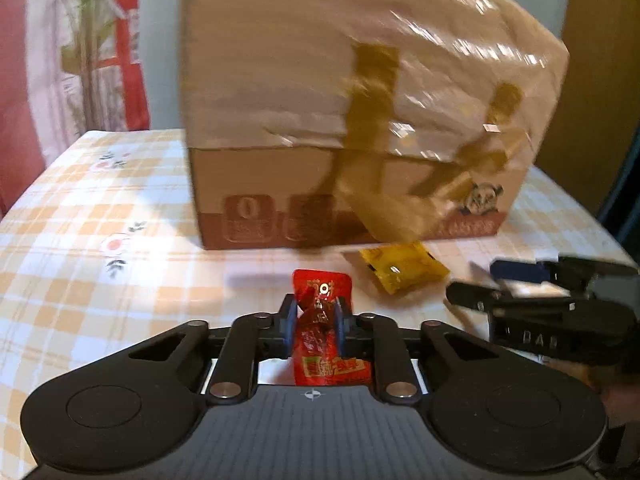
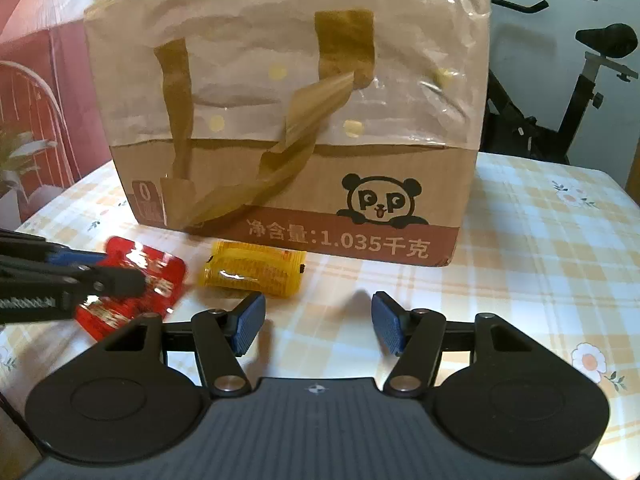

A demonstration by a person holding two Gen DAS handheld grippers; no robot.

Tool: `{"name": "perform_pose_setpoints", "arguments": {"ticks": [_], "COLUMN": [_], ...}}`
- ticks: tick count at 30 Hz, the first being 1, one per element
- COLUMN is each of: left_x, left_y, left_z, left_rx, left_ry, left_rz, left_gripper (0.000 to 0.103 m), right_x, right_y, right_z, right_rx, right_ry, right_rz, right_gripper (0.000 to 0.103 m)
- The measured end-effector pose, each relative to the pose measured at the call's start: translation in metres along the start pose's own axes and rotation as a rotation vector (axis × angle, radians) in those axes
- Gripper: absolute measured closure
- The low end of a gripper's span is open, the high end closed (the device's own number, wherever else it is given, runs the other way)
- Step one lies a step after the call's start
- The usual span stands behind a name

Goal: Organize snacks
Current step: 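Grasp the red sauce packet with the left tool while the right tool grasps the yellow candy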

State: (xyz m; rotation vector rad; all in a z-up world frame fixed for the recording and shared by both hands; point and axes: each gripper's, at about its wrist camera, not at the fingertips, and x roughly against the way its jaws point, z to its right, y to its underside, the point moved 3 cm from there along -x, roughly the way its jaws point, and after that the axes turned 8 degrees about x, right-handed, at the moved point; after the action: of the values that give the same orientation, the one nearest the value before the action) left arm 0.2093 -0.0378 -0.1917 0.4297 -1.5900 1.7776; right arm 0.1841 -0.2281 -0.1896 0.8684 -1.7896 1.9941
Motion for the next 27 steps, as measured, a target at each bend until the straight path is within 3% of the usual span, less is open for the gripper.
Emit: {"name": "perform_pose_setpoints", "arguments": {"ticks": [4, 11, 19, 27], "left_x": [0.006, 0.006, 0.008, 0.007], "left_y": [-0.007, -0.006, -0.001, -0.001], "left_z": [-0.009, -0.022, -0.037, -0.047], "left_rx": [0.040, 0.078, 0.118, 0.154], "left_ry": [-0.028, -0.009, -0.006, 0.003], "left_rz": [0.038, 0.040, 0.049, 0.053], "left_gripper": [0.089, 0.089, 0.088, 0.088], "right_x": [-0.001, -0.003, -0.028, -0.045], "right_y": [0.000, -0.002, -0.027, -0.041], "right_z": [-0.004, -0.010, -0.037, -0.047], "right_rx": [0.025, 0.054, 0.307, 0.179], "right_ry": [-0.003, -0.009, 0.006, -0.110], "right_rz": [-0.005, -0.026, -0.097, -0.192], "right_gripper": [0.041, 0.041, 0.041, 0.041]}}
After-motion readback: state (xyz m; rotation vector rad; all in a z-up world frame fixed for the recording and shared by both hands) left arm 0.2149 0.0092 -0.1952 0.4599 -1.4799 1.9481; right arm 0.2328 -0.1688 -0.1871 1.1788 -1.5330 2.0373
